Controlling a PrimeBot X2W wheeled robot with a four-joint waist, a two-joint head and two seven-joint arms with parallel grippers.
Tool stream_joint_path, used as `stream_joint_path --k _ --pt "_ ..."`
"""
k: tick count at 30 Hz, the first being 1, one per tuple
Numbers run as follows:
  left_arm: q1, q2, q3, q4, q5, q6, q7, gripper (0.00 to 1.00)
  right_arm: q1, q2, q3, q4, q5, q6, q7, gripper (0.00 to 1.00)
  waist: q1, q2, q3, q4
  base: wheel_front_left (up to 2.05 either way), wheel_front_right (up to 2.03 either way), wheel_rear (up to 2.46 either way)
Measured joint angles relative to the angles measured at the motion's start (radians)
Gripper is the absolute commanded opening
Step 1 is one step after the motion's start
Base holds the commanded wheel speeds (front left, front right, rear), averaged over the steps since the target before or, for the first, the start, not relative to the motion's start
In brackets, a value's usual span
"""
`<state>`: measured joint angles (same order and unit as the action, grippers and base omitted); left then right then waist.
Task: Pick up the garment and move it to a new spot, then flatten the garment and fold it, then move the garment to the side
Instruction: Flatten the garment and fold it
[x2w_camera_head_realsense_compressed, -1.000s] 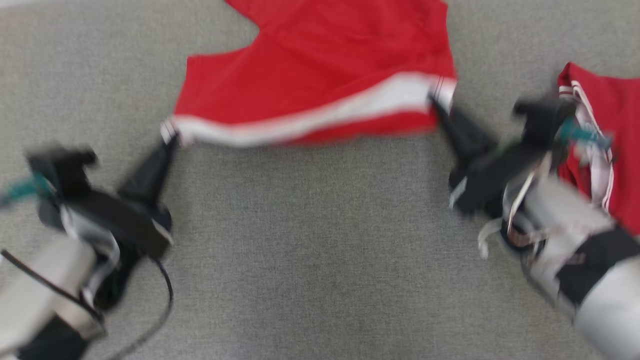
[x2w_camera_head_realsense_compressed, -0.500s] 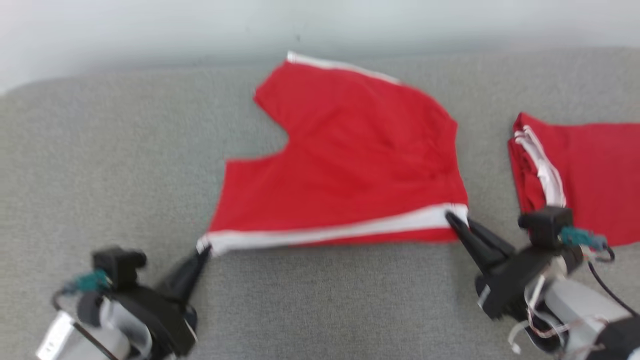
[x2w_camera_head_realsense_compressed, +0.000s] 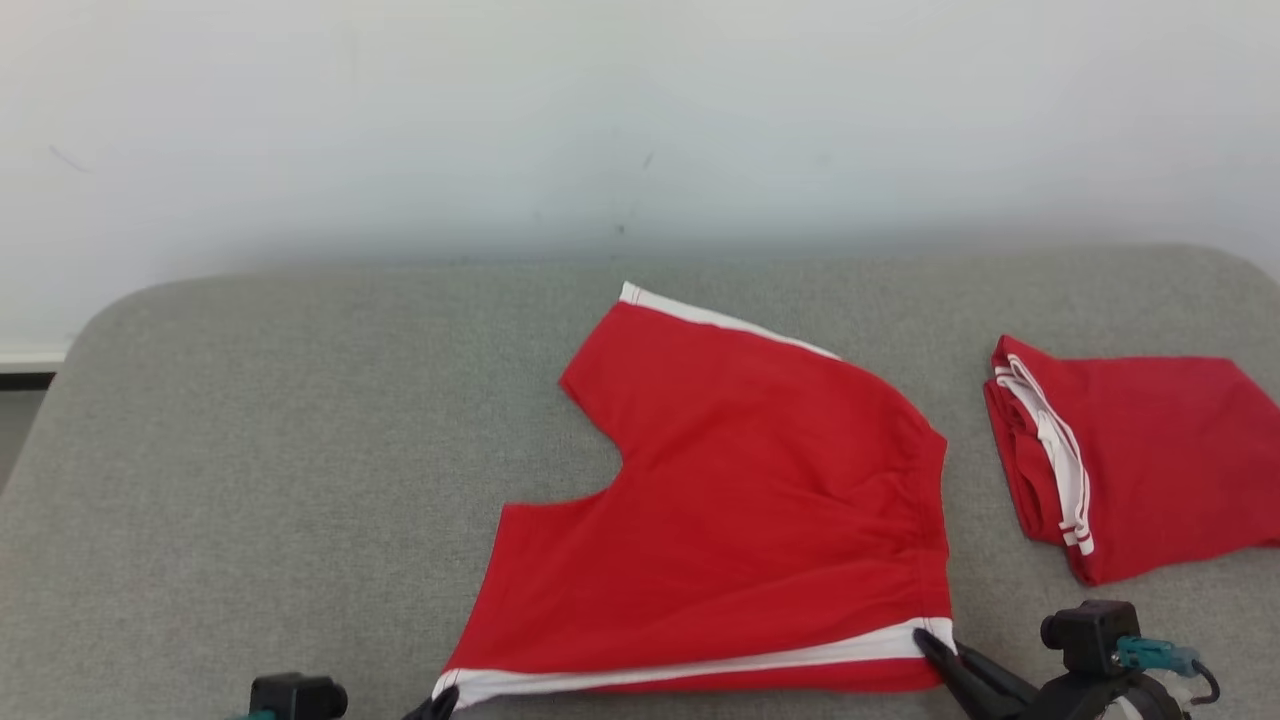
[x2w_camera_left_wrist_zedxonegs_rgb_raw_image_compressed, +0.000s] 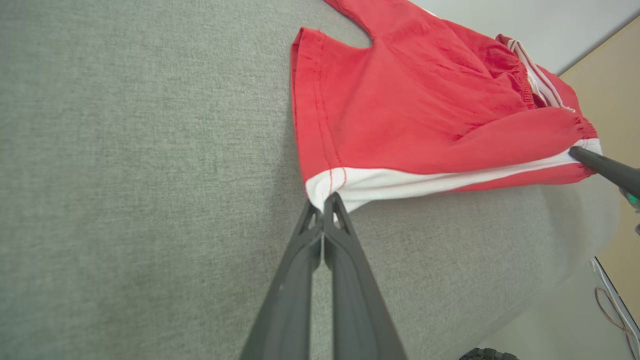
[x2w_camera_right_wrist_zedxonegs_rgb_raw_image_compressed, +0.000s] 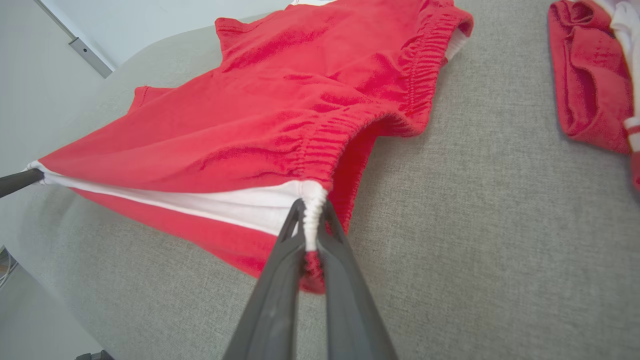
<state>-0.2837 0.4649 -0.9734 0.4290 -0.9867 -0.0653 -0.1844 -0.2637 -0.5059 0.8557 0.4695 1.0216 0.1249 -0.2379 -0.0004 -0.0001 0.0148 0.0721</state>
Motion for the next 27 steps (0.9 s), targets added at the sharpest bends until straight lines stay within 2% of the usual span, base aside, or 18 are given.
stream_joint_path --k 10,21,22,23,24,25,27 --pt "0.038 0.009 -0.013 -0.02 -0.003 0.039 0.018 0.0 0.013 0.0 0.02 -0.007 0.0 -0.003 0.016 0.0 0.0003 0.0 -0.043 0.004 0.0 0.0 0.0" --pt "0.057 -0.004 -0.025 -0.005 -0.022 0.058 0.045 0.0 0.029 0.002 0.033 -0.003 0.0 -0.024 0.042 0.0 0.0004 0.0 -0.04 -0.002 0.0 0.0 0.0" --pt "0.057 -0.006 -0.025 -0.002 -0.022 0.06 0.049 0.13 0.029 0.002 0.033 -0.003 -0.001 -0.029 0.044 0.09 0.0004 0.0 -0.04 -0.002 0.0 0.0 0.0" --pt "0.057 -0.008 -0.024 0.0 -0.022 0.067 0.049 0.48 0.029 0.002 0.033 -0.003 -0.001 -0.03 0.044 0.26 0.0004 0.0 -0.04 -0.001 0.0 0.0 0.0" --pt "0.057 -0.009 -0.022 0.002 -0.022 0.07 0.049 1.0 0.029 0.002 0.033 -0.002 -0.001 -0.031 0.045 0.77 0.0004 0.0 -0.039 -0.001 0.0 0.0 0.0" --pt "0.057 -0.009 -0.021 0.005 -0.023 0.075 0.049 1.0 0.029 0.002 0.033 -0.002 -0.001 -0.037 0.046 1.0 0.0004 0.0 -0.039 -0.001 0.0 0.0 0.0" --pt "0.057 -0.007 -0.021 0.008 -0.023 0.076 0.052 1.0 0.029 0.002 0.03 -0.003 0.0 -0.037 0.046 1.0 0.0004 0.0001 -0.038 0.001 0.0 0.0 0.0"
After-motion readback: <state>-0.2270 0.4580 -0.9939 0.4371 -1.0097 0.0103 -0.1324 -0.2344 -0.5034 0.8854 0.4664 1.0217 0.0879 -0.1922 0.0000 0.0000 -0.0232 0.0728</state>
